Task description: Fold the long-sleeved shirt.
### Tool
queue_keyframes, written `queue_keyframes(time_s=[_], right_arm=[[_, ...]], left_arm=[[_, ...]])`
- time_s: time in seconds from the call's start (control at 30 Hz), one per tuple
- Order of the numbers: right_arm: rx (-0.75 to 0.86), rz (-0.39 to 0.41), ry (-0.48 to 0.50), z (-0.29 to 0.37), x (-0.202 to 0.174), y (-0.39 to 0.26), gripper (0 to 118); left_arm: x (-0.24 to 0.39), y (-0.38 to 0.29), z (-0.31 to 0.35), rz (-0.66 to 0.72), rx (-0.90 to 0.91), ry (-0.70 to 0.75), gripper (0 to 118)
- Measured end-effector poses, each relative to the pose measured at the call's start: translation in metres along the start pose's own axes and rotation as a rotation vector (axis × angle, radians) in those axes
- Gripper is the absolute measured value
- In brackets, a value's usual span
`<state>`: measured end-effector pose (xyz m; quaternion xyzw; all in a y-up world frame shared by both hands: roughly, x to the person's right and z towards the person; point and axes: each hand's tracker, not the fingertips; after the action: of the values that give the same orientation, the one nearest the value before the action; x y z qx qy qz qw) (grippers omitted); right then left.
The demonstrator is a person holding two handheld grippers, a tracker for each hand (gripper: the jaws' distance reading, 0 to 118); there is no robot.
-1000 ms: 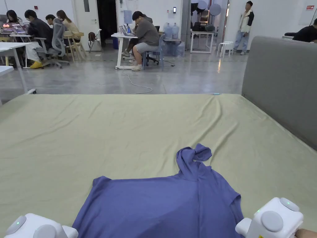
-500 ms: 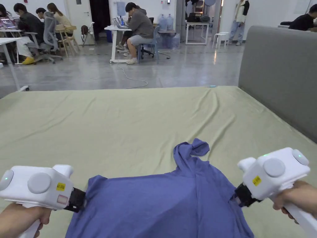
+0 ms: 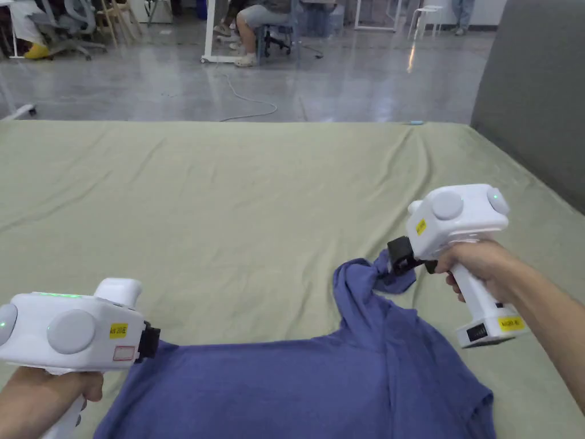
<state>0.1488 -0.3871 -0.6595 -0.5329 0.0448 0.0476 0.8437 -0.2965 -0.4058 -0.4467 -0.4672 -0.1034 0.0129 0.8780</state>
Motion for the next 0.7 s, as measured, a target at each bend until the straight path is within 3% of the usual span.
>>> queue_keyframes(time_s=[0.13, 0.2, 0.27, 0.3, 0.33, 0.37, 0.43, 0.57, 0.7], right_arm=[[-0.015, -0.085, -0.092, -0.047, -0.004, 0.024, 66], [-0.079, -0.115, -0.072, -0.078, 0.004, 0.040, 63], [-0.112, -0.115, -0.014, -0.099, 0.002, 0.039, 40], [-0.129, -0.111, -0.012, -0.109, 0.001, 0.037, 17], [-0.133, -0.115, -0.019, -0.113, -0.002, 0.032, 9], [-0.130, -0.116, -0.013, -0.112, -0.004, 0.028, 8], [-0.058, -0.117, -0.044, -0.093, -0.008, 0.025, 8], [0.081, 0.028, 0.004, -0.009, -0.008, 0.009, 8], [0.218, 0.134, 0.087, 0.107, -0.011, -0.058, 8]], left_arm=[[-0.003, 0.008, -0.026, -0.021, -0.018, 0.012, 0], [-0.005, 0.007, -0.031, -0.036, -0.026, 0.011, 0], [-0.009, 0.012, -0.036, -0.036, -0.024, 0.016, 0], [-0.010, 0.012, -0.037, -0.029, -0.022, 0.018, 0], [-0.012, 0.012, -0.036, -0.024, -0.023, 0.011, 0], [-0.014, 0.014, -0.037, -0.021, -0.023, 0.007, 0], [-0.014, 0.014, -0.034, -0.021, -0.030, 0.004, 0], [-0.013, 0.009, -0.021, -0.055, -0.019, 0.030, 0], [-0.011, 0.002, 0.002, -0.014, -0.013, 0.015, 0]])
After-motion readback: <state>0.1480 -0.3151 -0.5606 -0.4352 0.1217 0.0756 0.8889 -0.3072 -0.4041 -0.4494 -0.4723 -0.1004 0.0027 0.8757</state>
